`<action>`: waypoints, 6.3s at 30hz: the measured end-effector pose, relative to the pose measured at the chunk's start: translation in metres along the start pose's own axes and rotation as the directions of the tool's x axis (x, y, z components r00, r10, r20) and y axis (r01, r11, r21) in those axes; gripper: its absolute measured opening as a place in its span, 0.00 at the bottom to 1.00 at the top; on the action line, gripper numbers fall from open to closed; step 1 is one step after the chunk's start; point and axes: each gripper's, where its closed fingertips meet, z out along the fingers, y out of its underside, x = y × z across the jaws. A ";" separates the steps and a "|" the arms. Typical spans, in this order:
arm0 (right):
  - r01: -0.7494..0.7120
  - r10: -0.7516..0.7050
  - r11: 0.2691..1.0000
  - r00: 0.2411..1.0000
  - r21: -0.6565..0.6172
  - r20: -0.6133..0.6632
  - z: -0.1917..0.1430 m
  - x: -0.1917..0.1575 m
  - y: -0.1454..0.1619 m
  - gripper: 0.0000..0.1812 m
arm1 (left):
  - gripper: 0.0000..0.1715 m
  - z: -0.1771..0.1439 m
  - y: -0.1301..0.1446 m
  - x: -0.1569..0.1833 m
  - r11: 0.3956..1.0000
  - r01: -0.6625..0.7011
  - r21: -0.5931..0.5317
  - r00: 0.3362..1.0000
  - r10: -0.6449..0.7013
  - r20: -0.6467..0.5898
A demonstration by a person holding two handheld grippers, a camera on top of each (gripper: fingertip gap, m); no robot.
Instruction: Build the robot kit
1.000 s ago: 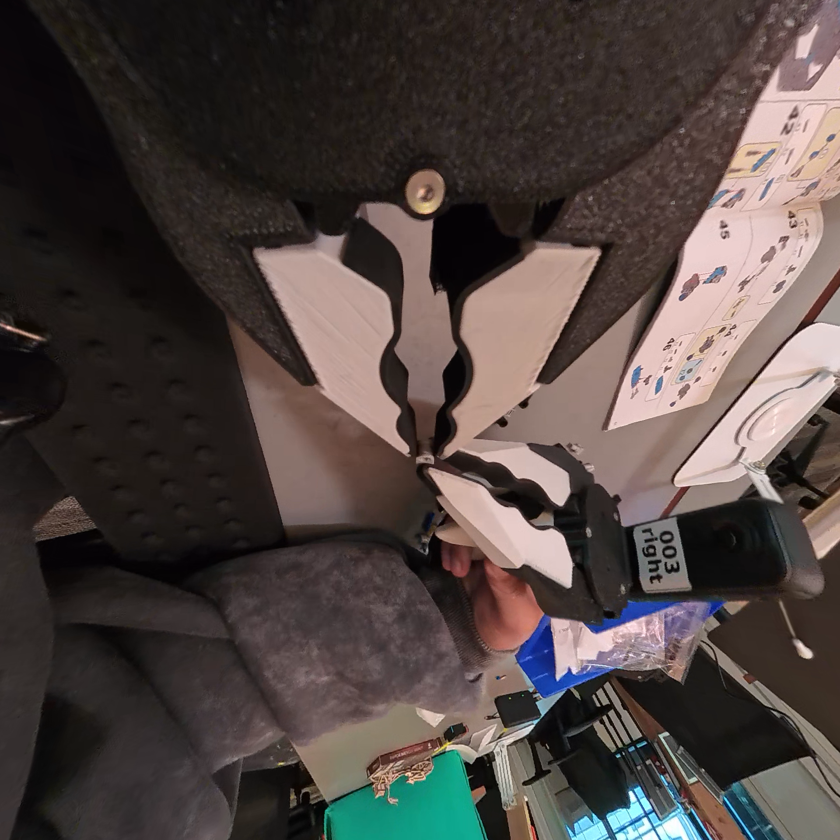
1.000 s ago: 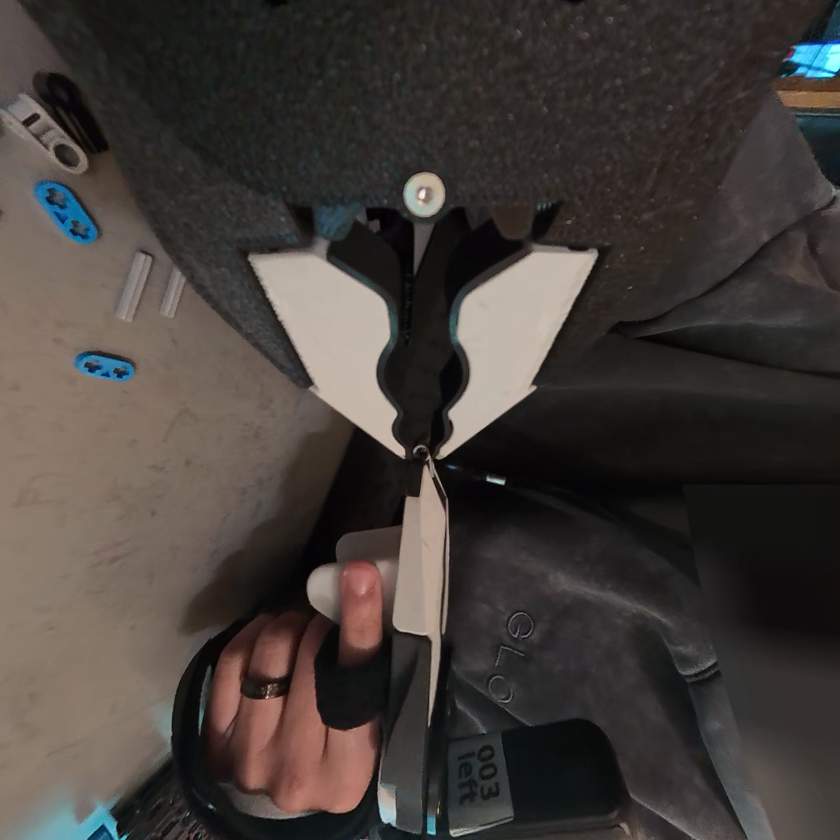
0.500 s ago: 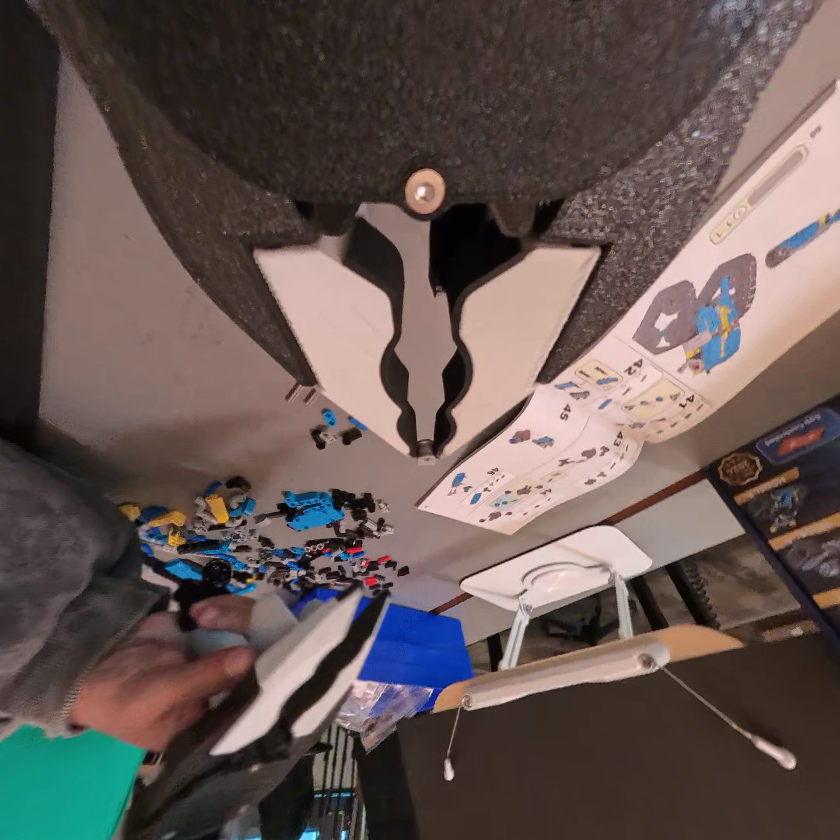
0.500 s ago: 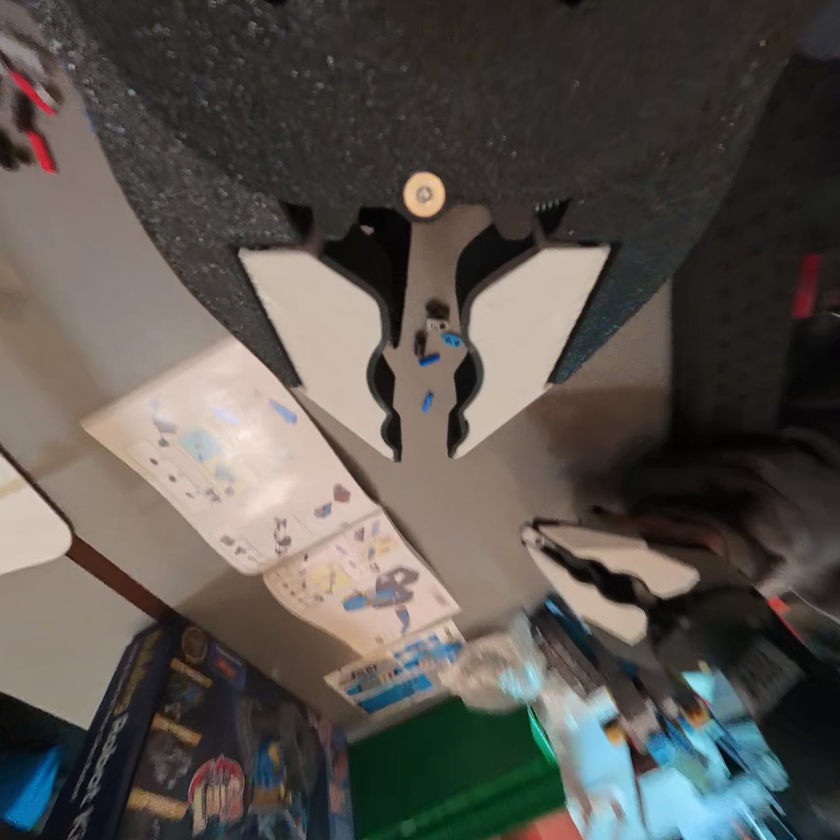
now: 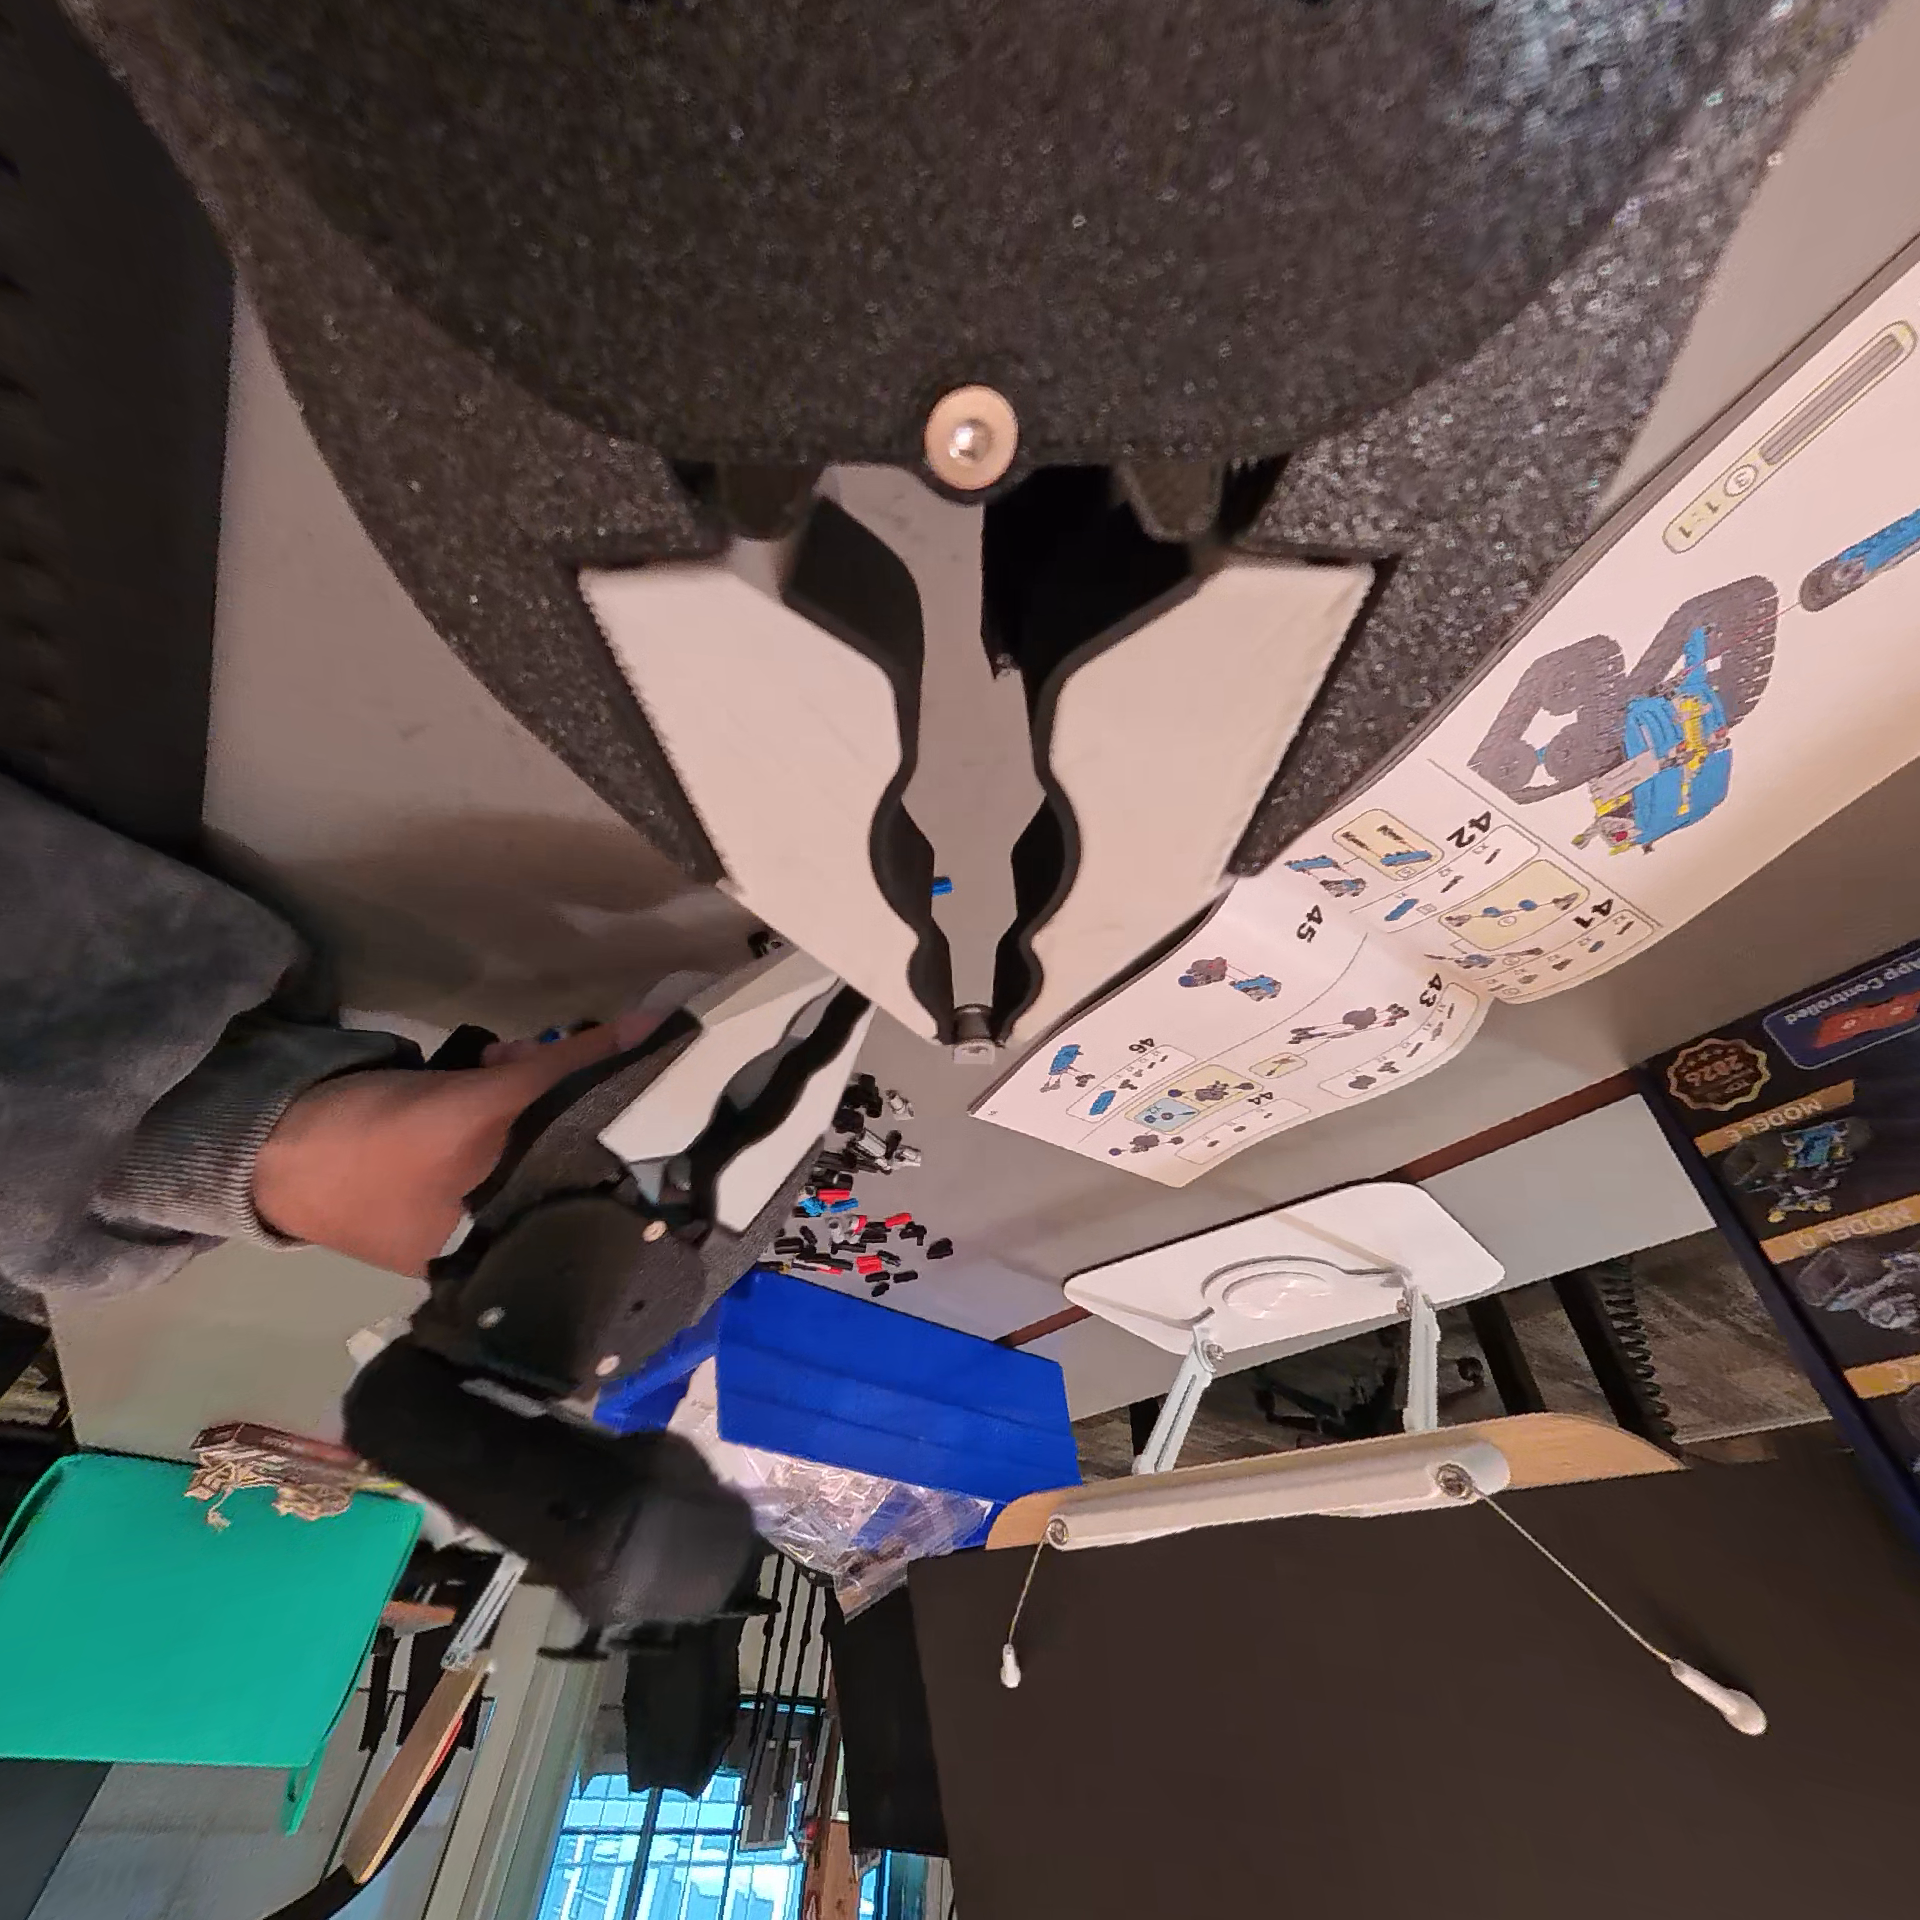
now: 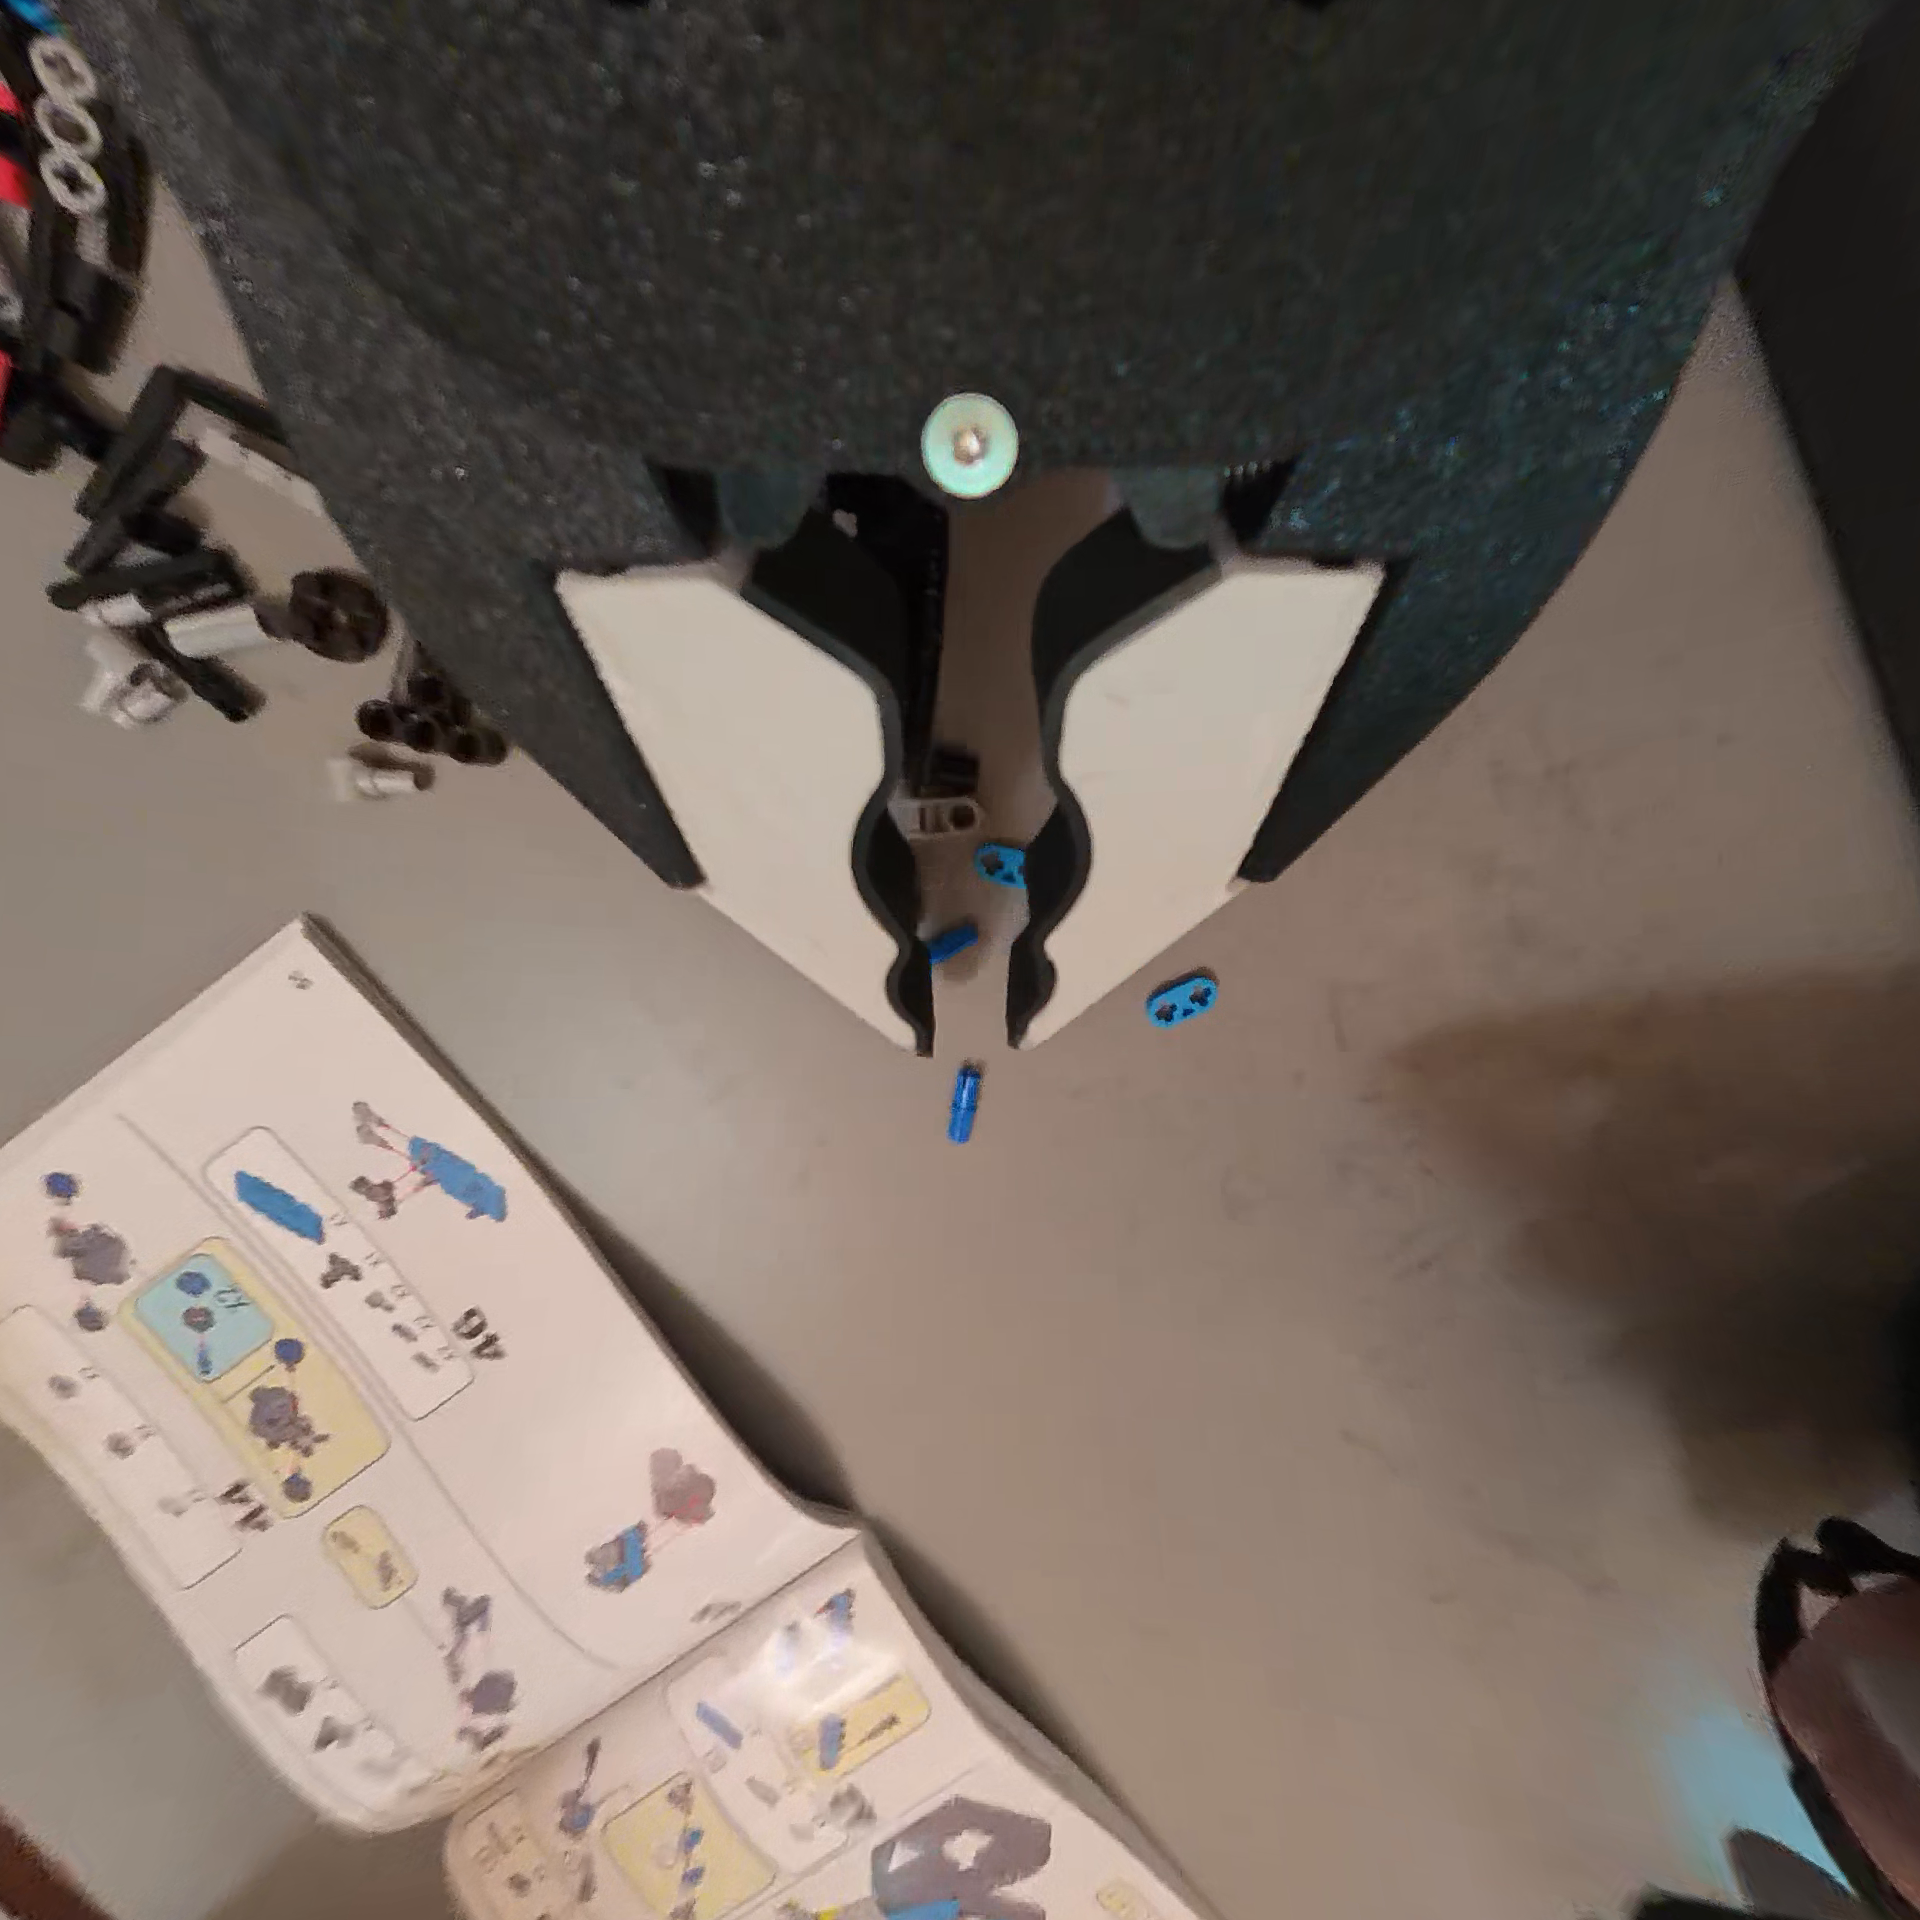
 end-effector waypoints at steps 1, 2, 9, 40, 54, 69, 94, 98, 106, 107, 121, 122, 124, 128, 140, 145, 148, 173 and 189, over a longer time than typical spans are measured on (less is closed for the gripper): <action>0.000 0.000 0.999 1.000 -0.038 -0.001 0.005 0.001 0.003 0.08 | 0.04 0.000 0.000 0.000 1.000 0.006 0.000 1.000 -0.006 -0.002; 0.005 -0.006 0.998 1.000 -0.063 -0.008 0.009 0.002 0.005 0.08 | 0.04 0.000 -0.001 0.000 1.000 0.011 0.004 1.000 -0.011 -0.005; 0.007 -0.007 0.999 1.000 -0.049 -0.004 0.019 0.000 -0.007 0.07 | 0.04 -0.002 -0.004 0.000 0.999 0.027 0.019 0.999 -0.027 -0.018; -0.076 -0.005 0.913 0.981 0.401 0.196 -0.014 -0.060 -0.090 0.02 | 0.04 0.005 0.014 0.003 0.998 -0.002 -0.063 1.000 0.001 -0.022; -0.046 -0.054 0.871 0.981 0.488 0.189 -0.031 -0.060 -0.096 0.02 | 0.04 0.000 0.006 -0.003 0.987 0.162 -0.010 0.984 -0.162 -0.080; -0.086 0.022 0.908 0.987 0.411 0.159 -0.012 -0.053 -0.084 0.02 | 0.04 0.012 0.025 0.000 0.976 0.199 -0.083 0.979 -0.202 -0.030; 0.453 -0.344 0.858 0.858 0.244 -0.381 -0.029 -0.051 -0.095 0.02 | 0.03 0.006 0.014 -0.003 0.905 0.425 -0.025 0.892 -0.424 -0.158; 0.481 -0.367 0.851 0.833 0.212 -0.415 -0.028 -0.051 -0.094 0.02 | 0.04 0.006 0.015 -0.002 0.907 0.419 -0.034 0.894 -0.419 -0.157; 0.628 -0.510 0.776 0.678 0.057 -0.530 -0.030 -0.053 -0.090 0.01 | 0.03 0.006 0.017 0.003 0.967 0.251 -0.049 0.961 -0.255 -0.105; 0.647 -0.528 0.761 0.656 0.043 -0.539 -0.030 -0.054 -0.090 0.01 | 0.03 0.005 0.017 0.005 0.967 0.250 -0.054 0.960 -0.254 -0.113; 0.639 -0.500 0.754 0.707 0.150 -0.500 -0.034 -0.060 -0.087 0.02 | 0.03 0.001 0.013 0.016 0.942 0.328 -0.067 0.913 -0.334 -0.233; 0.629 -0.486 0.758 0.721 0.172 -0.494 -0.035 -0.059 -0.088 0.02 | 0.03 0.001 0.012 0.016 0.942 0.330 -0.063 0.912 -0.335 -0.235; 0.582 -0.428 0.774 0.772 0.250 -0.470 -0.036 -0.059 -0.091 0.02 | 0.03 0.000 0.010 0.014 0.948 0.315 -0.049 0.919 -0.317 -0.235; 0.387 -0.288 0.796 0.919 0.466 -0.270 -0.050 -0.059 -0.091 0.07 | 0.03 -0.006 0.000 0.015 0.968 0.252 0.008 0.939 -0.243 -0.244; -0.081 -0.248 0.756 0.883 0.649 0.399 -0.087 -0.099 -0.094 0.12 | 0.03 -0.022 -0.028 0.065 0.982 0.109 0.151 0.904 -0.035 -0.426; -0.047 -0.293 0.748 0.872 0.662 0.393 -0.090 -0.104 -0.093 0.09 | 0.03 -0.026 -0.031 0.071 0.979 0.129 0.158 0.886 -0.042 -0.462; -0.036 -0.301 0.773 0.859 0.634 0.415 -0.088 -0.105 -0.087 0.08 | 0.03 -0.022 -0.023 0.072 0.989 0.068 0.131 0.900 -0.004 -0.436; 0.104 -0.101 0.994 0.993 -0.039 0.055 -0.019 0.007 0.042 0.12 | 0.04 0.009 0.120 0.031 0.825 -0.219 -0.521 0.968 0.117 -0.221; 0.109 -0.108 0.992 0.994 0.071 -0.004 -0.029 0.013 0.019 0.08 | 0.04 0.011 0.120 0.017 0.827 -0.193 -0.527 0.980 0.133 -0.150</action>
